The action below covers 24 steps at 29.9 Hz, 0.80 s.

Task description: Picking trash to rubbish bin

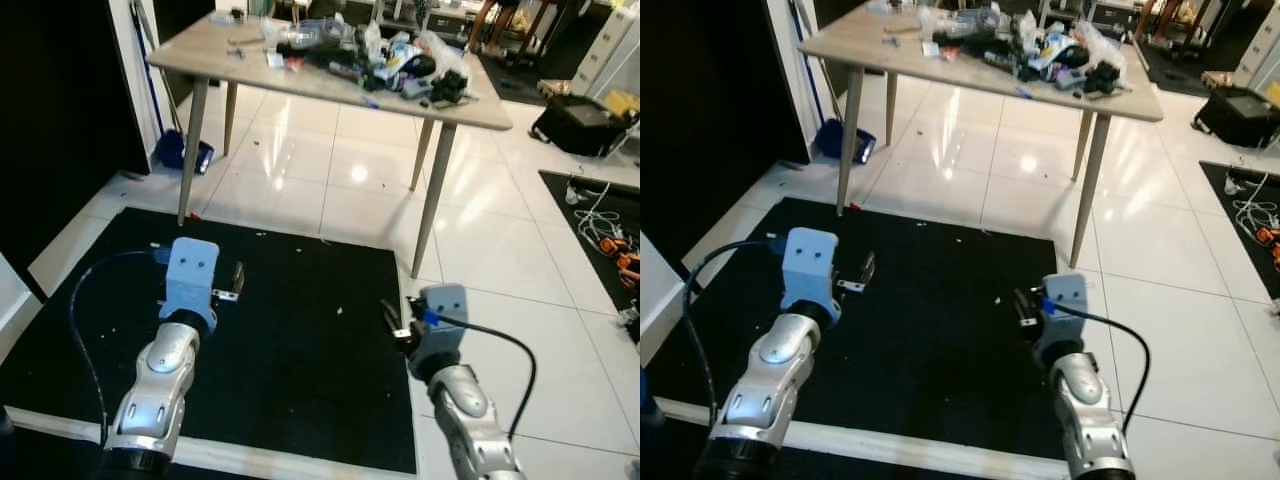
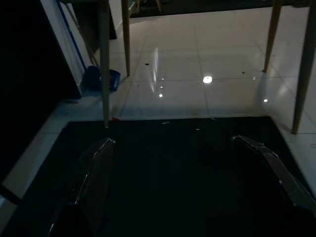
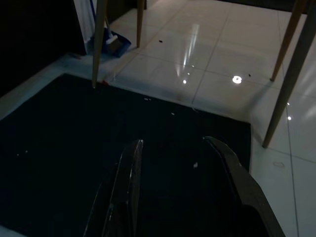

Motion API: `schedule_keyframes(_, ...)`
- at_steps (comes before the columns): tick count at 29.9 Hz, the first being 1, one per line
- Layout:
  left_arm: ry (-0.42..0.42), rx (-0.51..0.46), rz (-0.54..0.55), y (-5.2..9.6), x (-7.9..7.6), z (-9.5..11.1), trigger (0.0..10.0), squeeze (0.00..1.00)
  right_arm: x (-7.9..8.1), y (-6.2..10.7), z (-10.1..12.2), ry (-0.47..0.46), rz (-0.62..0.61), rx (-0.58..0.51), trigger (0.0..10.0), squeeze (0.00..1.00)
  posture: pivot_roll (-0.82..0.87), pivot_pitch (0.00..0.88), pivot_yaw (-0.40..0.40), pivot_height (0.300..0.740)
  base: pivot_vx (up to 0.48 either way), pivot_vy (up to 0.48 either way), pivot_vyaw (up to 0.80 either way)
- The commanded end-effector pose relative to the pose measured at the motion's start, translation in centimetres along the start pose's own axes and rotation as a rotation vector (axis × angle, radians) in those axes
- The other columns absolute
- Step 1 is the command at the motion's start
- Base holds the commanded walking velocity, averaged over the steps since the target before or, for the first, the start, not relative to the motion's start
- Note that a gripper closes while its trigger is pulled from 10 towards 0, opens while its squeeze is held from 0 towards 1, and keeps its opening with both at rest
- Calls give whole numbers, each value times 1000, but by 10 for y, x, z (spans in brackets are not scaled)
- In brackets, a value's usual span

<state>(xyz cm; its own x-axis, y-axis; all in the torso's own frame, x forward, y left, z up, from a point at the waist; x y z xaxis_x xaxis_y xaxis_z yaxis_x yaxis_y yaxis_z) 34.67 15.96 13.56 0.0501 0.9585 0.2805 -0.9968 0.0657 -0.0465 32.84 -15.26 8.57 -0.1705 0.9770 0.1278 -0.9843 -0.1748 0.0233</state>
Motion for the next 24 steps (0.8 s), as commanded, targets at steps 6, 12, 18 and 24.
schedule_keyframes(6, 2, 8, -8, 1, -3, -2, 10000, 0, -7, 2, 0, 1, -19, -3, 10000, 0, 0, 102, -77, 740, 300, 0, 0)
schedule_keyframes(12, 2, 7, -10, 1, -4, -2, 10000, 0, -7, 2, 1, -5, -16, -2, 10000, 0, 1, 106, -81, 740, 301, 0, 0)
schedule_keyframes(18, 2, 8, -3, 0, -2, -2, 10000, 0, -7, 2, 0, -2, -16, 2, 10000, 0, -1, 106, -80, 740, 303, 0, 0)
schedule_keyframes(24, 4, 6, 5, -1, -3, -1, 10000, 0, -8, 2, -1, 3, -17, 7, 10000, 0, -3, 109, -87, 740, 300, 0, 0)
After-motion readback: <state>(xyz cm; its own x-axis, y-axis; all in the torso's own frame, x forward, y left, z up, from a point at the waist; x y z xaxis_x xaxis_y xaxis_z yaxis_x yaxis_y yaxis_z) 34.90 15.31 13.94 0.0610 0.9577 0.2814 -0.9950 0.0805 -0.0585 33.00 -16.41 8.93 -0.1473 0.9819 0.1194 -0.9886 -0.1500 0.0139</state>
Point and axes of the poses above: a point about 5 cm out from each wrist's last joint towards the gripper, its own y axis pointing back from the gripper into the wrist, its own z axis along the axis of the wrist's last joint, x = y × z, the point moved 4 cm from there along -y, pointing out of the wrist towards the gripper, and after that the axes turned 7 degrees about -y, right-handed, at the moved point
